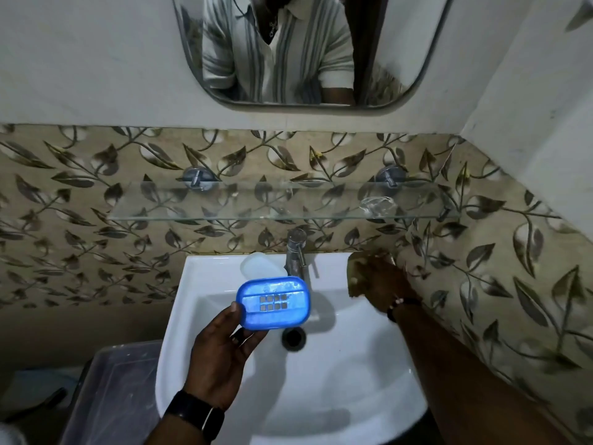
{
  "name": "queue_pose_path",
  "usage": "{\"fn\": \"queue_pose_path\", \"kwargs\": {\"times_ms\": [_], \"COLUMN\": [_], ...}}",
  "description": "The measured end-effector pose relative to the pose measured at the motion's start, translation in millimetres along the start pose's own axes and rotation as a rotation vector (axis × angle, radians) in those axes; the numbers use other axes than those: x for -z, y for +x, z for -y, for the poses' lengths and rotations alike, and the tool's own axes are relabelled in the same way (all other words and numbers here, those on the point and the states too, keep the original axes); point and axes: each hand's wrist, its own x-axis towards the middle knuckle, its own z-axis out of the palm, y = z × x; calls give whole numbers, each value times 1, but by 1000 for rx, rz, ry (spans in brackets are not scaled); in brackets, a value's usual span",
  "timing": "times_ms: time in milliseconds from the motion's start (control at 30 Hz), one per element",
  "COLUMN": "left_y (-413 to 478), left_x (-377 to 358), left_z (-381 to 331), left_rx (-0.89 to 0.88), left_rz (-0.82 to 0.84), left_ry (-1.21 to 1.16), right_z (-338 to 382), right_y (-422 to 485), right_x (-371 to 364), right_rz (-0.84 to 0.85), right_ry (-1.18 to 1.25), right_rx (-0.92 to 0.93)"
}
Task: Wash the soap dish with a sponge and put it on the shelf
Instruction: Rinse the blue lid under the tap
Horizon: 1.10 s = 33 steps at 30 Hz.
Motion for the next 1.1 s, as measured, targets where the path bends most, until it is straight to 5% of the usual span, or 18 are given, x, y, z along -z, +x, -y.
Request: {"fn": "queue_pose_path", "kwargs": {"times_ms": [167, 467, 1100], "left_y": [5, 1, -31], "left_x": [-8, -3, 51], "left_z": [7, 7, -7], "left_rx": [-10, -21, 10], "left_rz": [-8, -33, -31], "left_ry": [-5, -19, -65], "right_z": [-7, -6, 80], "right_y": [-5, -3, -55], "right_x": [-20, -13, 34], "right_rz": [169, 275, -406], "right_ry": [-232, -129, -90], "right_rx": [-99, -151, 88]}}
